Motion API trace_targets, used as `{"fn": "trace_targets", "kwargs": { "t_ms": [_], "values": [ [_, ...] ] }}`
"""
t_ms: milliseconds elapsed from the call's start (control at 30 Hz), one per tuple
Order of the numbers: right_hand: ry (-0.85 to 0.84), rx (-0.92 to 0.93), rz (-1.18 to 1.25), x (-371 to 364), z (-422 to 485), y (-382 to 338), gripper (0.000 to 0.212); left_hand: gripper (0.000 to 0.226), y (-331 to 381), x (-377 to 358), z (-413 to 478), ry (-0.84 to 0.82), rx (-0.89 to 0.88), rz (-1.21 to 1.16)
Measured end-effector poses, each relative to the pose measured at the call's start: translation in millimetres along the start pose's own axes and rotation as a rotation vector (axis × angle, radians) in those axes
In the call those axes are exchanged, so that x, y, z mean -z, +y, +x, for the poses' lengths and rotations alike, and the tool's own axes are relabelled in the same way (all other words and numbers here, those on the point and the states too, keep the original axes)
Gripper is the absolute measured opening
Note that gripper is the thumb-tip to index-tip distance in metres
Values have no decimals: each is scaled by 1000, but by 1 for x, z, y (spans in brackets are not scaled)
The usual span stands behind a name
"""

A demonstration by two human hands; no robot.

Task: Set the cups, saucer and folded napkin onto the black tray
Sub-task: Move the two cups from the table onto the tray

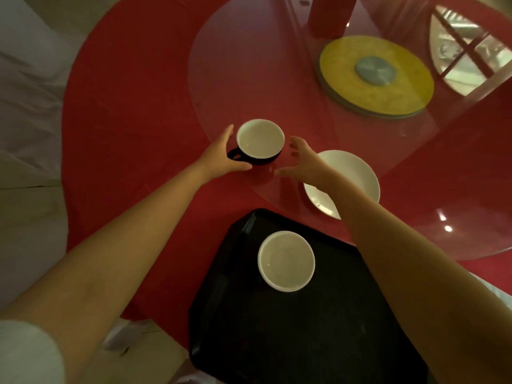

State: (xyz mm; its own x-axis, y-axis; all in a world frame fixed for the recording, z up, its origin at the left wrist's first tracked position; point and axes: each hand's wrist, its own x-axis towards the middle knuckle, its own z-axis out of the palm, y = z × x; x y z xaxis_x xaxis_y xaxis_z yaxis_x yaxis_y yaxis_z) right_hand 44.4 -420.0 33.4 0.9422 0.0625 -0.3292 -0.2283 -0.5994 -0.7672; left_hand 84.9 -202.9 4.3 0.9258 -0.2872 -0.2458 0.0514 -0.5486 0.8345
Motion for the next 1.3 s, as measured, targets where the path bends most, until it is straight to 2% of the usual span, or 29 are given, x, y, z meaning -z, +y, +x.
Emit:
{"fn": "trace_targets", "kwargs": {
  "t_ms": [233, 367, 567, 1033, 1100, 1300],
  "values": [
    [54, 15, 120, -19, 23, 1, 94, 102, -1, -6, 14, 2, -63, -120],
    [97, 26, 136, -26, 31, 0, 95, 88, -3, -5, 17, -49, -106, -190],
    [139, 49, 241, -33, 34, -1, 90, 84, -6, -5, 23, -35, -146, -218],
    [228, 41, 183, -27, 4, 1, 91, 82, 1, -8, 9, -75, -266, -177],
    [286, 50, 204, -20, -21, 1, 91, 81, 16, -14, -4, -118, -317, -169],
    [307, 67, 157, -14, -58, -2, 86, 80, 28, -22, -28, -150, -331, -192]
  ]
}}
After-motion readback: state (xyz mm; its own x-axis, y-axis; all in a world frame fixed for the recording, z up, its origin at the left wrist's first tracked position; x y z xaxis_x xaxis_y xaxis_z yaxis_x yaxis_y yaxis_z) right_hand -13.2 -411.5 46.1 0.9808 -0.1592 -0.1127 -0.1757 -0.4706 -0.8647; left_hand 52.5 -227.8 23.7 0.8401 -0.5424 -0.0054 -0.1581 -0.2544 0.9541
